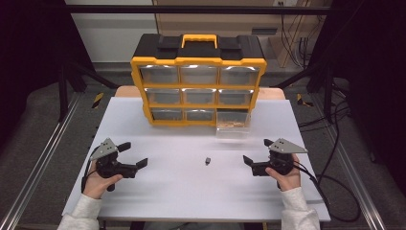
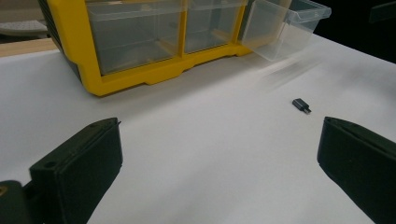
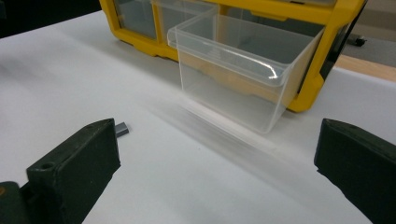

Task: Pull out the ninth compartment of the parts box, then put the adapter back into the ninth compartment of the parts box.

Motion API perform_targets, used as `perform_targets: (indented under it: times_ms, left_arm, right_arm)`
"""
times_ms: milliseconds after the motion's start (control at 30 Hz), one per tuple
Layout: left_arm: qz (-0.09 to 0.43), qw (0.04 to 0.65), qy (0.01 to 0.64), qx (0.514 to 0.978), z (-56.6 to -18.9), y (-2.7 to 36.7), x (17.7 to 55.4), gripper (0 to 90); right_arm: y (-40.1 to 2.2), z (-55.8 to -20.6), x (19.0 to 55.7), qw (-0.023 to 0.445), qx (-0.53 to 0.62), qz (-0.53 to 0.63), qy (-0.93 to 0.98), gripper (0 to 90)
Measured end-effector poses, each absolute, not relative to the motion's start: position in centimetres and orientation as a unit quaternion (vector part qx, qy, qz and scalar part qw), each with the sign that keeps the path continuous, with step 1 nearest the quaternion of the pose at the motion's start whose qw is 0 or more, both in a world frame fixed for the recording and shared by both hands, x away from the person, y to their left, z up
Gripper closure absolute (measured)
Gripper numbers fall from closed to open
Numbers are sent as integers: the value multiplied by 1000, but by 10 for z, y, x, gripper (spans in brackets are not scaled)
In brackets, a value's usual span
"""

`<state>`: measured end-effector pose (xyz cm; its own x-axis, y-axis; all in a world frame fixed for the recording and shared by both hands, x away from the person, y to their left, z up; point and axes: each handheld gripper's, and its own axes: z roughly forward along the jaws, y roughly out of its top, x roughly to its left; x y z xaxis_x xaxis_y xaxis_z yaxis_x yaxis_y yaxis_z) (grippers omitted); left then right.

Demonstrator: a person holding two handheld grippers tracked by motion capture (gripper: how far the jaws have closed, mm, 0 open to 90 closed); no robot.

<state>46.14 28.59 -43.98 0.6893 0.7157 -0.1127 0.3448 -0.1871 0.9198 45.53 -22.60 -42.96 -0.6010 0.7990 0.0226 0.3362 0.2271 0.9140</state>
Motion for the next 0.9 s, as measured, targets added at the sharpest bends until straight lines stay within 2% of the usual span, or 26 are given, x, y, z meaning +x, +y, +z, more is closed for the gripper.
perform_targets:
  times_ms: [900]
  left_arm:
    - [158, 529, 345, 759, -436, 262, 458, 0]
  right_arm:
    - [-241, -443, 457, 233, 393, 492, 741, 5]
